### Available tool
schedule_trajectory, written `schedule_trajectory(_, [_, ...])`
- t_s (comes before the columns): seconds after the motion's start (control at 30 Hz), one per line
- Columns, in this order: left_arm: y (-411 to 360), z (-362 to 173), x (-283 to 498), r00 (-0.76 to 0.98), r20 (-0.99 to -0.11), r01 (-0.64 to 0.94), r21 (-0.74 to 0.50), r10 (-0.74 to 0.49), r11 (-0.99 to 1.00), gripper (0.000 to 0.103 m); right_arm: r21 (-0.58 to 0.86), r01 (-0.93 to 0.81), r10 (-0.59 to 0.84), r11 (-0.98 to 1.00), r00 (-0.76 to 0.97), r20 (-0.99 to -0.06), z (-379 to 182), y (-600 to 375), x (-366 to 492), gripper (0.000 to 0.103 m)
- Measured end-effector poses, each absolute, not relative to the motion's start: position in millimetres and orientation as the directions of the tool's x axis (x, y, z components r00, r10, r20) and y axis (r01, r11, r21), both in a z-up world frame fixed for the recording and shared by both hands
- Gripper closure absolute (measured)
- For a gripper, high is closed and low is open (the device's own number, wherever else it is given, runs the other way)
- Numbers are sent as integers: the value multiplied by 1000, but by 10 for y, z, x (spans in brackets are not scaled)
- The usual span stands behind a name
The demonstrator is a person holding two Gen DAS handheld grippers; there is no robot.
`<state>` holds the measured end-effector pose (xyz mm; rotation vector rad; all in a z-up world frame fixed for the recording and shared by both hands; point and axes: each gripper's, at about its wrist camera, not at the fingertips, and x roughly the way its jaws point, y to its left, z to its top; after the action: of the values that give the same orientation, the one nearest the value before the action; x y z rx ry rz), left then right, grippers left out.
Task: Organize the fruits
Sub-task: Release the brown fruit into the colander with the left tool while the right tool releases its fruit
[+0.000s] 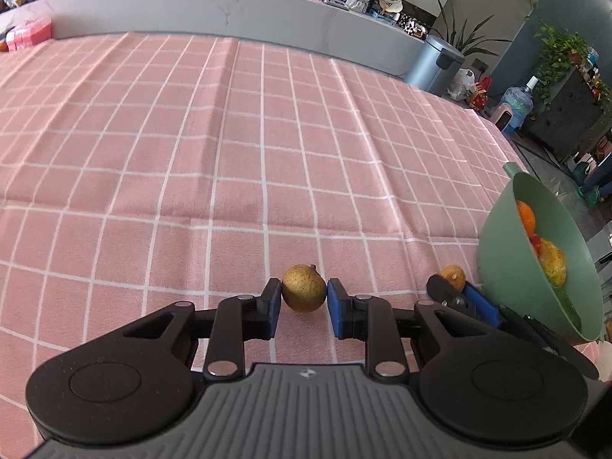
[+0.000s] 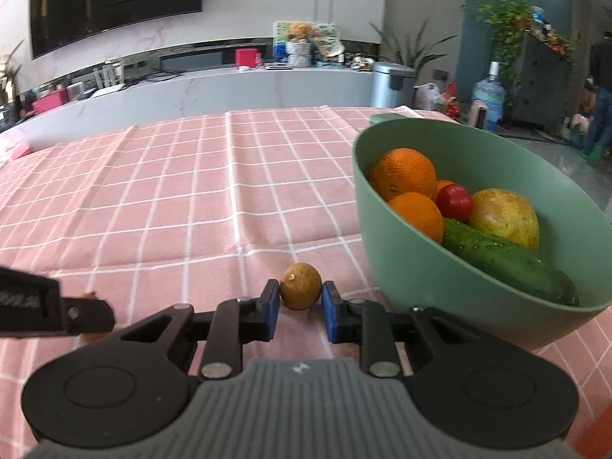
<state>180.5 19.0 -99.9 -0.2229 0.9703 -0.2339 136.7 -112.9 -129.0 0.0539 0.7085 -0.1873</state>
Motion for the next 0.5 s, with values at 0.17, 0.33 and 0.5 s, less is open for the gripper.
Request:
schedule_trajectory(0.17, [84,-768,1731,556,-782,111,-267,-282,957,74,40,49,-10,998,746,-666,-1044,-1129,1248,84])
schedule_trajectory(0.33, [-86,-558,1647,554,-782,126,-260,-285,957,74,62,-72,94,996,743,-663,-731,-1231,1148,84])
schedule_trajectory(0.5, [-310,-334,1580,558,-762,160,-288,-328,944,74,35,-169,151,985,746,-648,-448,-1445,1012,84])
